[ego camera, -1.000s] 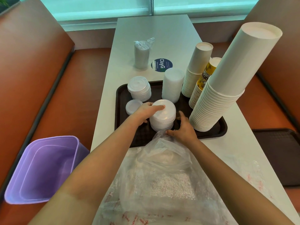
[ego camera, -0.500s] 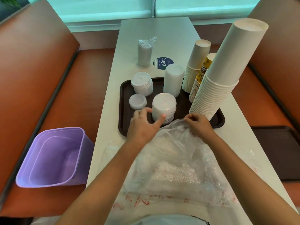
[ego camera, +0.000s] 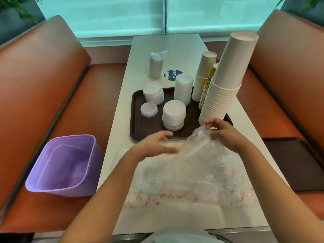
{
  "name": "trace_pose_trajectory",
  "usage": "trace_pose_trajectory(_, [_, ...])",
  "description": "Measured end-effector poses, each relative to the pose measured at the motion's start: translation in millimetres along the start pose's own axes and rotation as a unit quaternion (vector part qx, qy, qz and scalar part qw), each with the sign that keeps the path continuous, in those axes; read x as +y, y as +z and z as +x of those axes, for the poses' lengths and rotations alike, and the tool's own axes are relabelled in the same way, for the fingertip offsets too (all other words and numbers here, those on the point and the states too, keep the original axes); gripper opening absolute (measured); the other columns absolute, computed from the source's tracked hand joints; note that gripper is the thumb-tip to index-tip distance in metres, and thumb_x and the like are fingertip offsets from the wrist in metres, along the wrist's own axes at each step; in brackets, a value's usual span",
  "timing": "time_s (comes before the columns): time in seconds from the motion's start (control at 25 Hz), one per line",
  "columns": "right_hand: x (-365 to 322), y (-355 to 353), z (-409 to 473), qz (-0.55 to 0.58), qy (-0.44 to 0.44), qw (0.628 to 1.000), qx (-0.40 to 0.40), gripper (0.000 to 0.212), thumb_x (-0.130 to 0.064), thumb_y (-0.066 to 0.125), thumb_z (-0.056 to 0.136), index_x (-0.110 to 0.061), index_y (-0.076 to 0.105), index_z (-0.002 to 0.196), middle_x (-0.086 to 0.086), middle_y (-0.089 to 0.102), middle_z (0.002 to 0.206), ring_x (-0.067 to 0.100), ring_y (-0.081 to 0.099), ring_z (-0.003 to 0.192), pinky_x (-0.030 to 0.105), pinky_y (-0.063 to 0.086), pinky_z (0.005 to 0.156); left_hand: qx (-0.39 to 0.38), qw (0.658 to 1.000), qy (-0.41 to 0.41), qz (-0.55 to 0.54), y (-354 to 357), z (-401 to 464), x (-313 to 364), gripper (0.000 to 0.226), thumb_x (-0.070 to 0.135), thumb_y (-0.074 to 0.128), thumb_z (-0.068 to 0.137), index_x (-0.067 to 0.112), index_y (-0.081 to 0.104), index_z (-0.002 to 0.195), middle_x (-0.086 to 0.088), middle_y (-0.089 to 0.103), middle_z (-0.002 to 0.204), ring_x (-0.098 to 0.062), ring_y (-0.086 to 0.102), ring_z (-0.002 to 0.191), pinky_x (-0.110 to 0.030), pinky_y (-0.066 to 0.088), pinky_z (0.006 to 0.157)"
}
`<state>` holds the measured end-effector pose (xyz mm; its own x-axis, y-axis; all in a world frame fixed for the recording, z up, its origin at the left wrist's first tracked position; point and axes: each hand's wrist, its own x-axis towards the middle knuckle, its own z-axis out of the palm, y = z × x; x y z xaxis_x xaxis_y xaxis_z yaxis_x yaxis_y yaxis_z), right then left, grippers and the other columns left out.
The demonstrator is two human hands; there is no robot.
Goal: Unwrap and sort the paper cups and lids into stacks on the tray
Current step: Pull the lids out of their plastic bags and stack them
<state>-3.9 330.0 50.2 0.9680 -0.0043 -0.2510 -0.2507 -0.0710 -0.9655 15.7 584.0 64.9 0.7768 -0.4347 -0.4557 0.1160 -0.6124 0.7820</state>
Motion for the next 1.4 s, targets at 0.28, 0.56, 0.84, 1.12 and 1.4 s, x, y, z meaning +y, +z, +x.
trace_pose_trajectory(0.28, [-9,24,-21,0.113,0.012,0.989,-0.095,0.046,0.023,0.039,0.086,-0.015,0.058,0.104,0.001,0.055,0.087,0.009,0.056,0.074,0.020,0.047,0.061,-0.023,0.992,0.052,-0.114,35,13,15,0.034,0.020,0.060,0.091,0.014,0.054,0.125,0.004,0.064,0.100,-0.006,0.059,0.085,-0.019,0.051,0.076])
trace_pose_trajectory(0.56, [22,15,-23,0.073,0.026,0.958,0.275,0.031,-0.012,0.061,0.091,-0.008,0.052,0.120,0.009,0.057,0.104,0.028,0.059,0.097,0.042,0.051,0.081,0.094,0.944,0.011,-0.317,40,3,-9,0.013,0.003,0.049,0.095,0.013,0.056,0.090,-0.003,0.055,0.085,-0.012,0.055,0.071,-0.025,0.052,0.057])
trace_pose_trajectory(0.84, [19,45,-42,0.045,0.214,0.974,-0.058,0.024,-0.014,0.059,0.090,-0.013,0.054,0.113,0.005,0.061,0.102,0.024,0.065,0.077,0.037,0.057,0.065,0.148,0.817,0.017,-0.557,54,0,-12,0.013,-0.004,0.044,0.095,0.006,0.050,0.090,-0.009,0.058,0.091,-0.017,0.061,0.082,-0.027,0.056,0.065])
trace_pose_trajectory(1.12, [15,22,-35,0.167,0.149,0.959,0.175,0.029,-0.006,0.041,0.092,-0.023,0.062,0.100,-0.004,0.038,0.065,0.006,0.033,0.037,0.016,0.023,0.033,0.240,0.907,-0.071,-0.340,31,-15,-48,0.017,0.005,0.051,0.090,0.014,0.049,0.076,-0.004,0.048,0.075,-0.014,0.045,0.064,-0.027,0.041,0.057])
trace_pose_trajectory(1.4, [20,37,-42,0.259,0.159,0.953,0.015,0.009,-0.026,0.043,0.096,-0.023,0.048,0.089,-0.007,0.039,0.056,0.003,0.024,0.036,0.012,0.016,0.034,0.093,0.960,-0.015,-0.264,32,2,-23,0.078,0.063,0.054,0.079,0.017,0.038,0.141,0.005,0.046,0.134,-0.013,0.044,0.124,-0.030,0.034,0.101])
